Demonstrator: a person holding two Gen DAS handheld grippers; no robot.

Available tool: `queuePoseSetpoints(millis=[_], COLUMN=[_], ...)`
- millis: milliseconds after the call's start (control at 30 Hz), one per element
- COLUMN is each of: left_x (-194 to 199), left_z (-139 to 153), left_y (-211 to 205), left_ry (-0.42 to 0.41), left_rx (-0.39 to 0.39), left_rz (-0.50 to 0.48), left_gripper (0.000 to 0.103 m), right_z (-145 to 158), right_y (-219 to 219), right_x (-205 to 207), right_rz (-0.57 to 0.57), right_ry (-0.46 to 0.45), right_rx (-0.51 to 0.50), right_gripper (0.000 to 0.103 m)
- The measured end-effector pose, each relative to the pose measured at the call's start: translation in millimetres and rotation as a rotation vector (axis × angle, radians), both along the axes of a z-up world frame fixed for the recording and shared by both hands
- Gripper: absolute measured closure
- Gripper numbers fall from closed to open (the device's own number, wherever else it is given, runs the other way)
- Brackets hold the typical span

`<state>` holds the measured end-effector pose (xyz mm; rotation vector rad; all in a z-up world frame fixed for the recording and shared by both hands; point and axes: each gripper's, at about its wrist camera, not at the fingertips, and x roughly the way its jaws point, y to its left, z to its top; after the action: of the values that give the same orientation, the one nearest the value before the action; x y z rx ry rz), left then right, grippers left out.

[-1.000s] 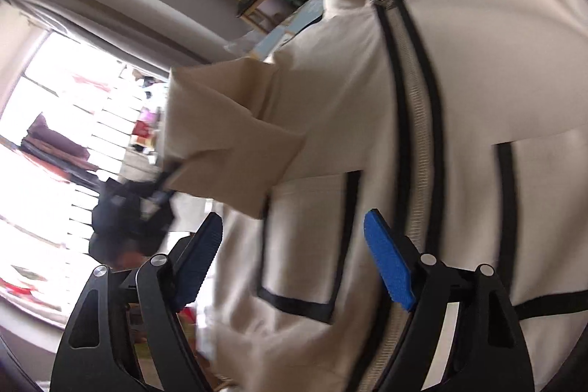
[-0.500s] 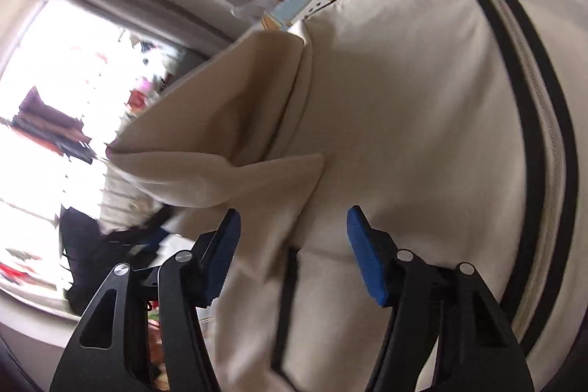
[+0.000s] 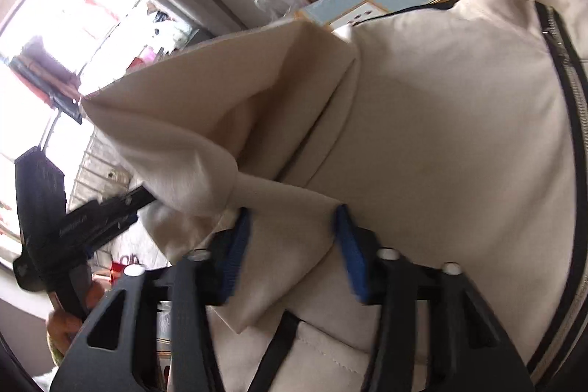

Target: Fold large clothes

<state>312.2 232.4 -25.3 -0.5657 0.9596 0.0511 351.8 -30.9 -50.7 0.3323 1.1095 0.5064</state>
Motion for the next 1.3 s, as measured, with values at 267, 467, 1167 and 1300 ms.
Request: queuePoseSetpoints(millis=[267,467,1167,1300], left_x=[-6,-42,-44,-45], left_z=[6,47,-11,-12], left_y=[-1,-20,-111,-108], left_ry=[-0.027,-0.138,0.099,0.100], left_rx=[-0.019,-0.072,0.451,0.453], left_rz=[-0.030,-0.172,-0.274,-0.241], left_gripper=[0.068,0.061,0.058,0.055], right_z=[55,137,29,14], right_y=[-6,-85,-305,-291], right_x=[-25,-33,-57,-37], right_rz=[-0.006,-0.109,-0.479,-0.439], right_ry=[-0.111,-0.208,0.158,0.170], right_rx=[0.011,0.062,-0.022,-0.110], right_gripper=[0.093,0.093,0.061,0.061])
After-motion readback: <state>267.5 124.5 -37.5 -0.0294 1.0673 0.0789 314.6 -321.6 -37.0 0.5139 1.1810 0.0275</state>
